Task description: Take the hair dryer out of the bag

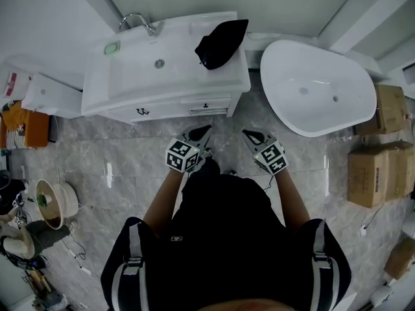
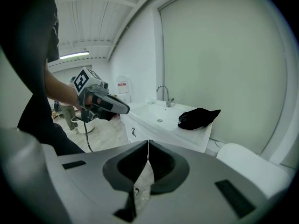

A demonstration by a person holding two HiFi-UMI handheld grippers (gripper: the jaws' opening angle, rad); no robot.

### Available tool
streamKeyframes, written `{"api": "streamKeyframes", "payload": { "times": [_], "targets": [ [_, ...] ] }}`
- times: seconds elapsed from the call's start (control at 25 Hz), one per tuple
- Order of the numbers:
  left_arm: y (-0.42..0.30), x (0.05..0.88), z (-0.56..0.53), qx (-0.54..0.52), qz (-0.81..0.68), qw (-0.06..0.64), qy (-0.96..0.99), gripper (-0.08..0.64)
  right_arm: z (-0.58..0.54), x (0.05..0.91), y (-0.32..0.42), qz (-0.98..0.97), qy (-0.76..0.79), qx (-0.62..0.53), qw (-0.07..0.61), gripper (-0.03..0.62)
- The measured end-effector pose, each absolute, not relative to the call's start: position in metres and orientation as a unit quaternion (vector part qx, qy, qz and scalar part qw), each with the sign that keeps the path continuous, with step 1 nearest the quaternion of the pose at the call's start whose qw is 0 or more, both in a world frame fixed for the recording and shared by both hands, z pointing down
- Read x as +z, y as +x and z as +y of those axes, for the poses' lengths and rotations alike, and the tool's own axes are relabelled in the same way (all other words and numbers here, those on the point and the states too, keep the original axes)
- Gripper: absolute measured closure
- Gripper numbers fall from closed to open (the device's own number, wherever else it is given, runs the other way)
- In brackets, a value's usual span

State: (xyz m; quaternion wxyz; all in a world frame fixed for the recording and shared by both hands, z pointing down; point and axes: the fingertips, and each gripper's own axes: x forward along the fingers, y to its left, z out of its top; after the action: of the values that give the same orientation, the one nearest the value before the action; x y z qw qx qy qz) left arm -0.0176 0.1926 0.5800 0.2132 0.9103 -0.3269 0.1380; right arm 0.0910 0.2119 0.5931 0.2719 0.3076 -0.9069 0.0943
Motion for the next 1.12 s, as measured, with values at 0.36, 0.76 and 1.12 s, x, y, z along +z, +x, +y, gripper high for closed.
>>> {"api": "streamKeyframes", "payload": {
  "times": [0.36, 0.76, 1.12],
  "targets": [
    [-0.038, 0.591, 0.157, 0.150, -0.294, 0.214, 0.920, 0.544, 0.180, 0.602, 0.060, -0.895, 0.335, 0.104, 0.276, 0.534],
    [-0.050, 0.600, 0.128, 0.152, -0.276, 0.213, 0.925, 0.545, 0.159, 0.612, 0.054, -0.879, 0.373, 0.118, 0.273, 0.532],
    [-0.035, 0.611, 0.111, 0.152, -0.309, 0.234, 0.909, 0.545, 0.136, 0.625, 0.071, -0.888, 0.349, 0.136, 0.267, 0.532]
  ]
}}
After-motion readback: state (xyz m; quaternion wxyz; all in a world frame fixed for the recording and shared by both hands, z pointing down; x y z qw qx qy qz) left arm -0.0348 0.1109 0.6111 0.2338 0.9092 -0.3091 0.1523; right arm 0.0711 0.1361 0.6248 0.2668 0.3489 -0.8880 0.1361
